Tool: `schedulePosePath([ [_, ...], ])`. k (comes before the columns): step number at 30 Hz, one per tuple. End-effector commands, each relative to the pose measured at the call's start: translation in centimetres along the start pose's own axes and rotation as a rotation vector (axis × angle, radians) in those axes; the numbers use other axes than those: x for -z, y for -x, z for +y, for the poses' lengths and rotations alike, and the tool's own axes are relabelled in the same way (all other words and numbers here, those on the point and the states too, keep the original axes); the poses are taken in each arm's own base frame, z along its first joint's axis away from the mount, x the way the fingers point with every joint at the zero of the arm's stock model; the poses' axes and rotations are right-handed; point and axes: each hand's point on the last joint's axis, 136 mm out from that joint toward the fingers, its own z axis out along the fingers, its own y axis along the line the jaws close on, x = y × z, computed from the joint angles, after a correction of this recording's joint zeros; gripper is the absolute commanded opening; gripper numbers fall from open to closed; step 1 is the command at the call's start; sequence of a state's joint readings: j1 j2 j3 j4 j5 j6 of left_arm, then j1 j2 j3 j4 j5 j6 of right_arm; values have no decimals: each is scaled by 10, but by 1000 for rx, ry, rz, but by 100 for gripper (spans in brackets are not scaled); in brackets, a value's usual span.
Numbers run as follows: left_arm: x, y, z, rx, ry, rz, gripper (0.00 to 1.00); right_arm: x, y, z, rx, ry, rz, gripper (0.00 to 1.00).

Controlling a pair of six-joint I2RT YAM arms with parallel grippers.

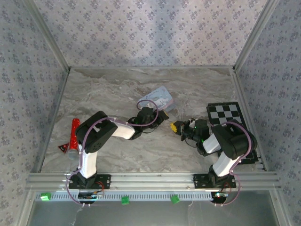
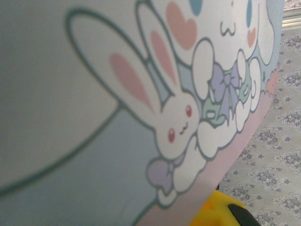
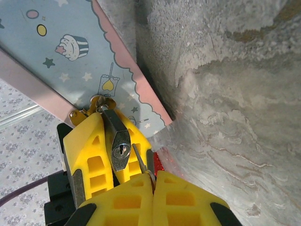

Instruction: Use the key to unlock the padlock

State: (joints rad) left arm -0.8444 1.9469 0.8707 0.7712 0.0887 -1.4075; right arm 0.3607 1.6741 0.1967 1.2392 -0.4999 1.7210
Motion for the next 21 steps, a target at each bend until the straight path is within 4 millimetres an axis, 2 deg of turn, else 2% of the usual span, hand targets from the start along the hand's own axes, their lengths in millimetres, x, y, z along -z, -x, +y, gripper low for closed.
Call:
schedulePosePath([
  [1,1,-27,67,150,197,111,14,-5,0,13,8,45,-2,0],
  [16,3,-27,74,155,208,103,15,-1,4,8,5,38,-27,0],
  [21,3,-27,75,154,209,102,15,-1,5,13,11,51,-31,0],
])
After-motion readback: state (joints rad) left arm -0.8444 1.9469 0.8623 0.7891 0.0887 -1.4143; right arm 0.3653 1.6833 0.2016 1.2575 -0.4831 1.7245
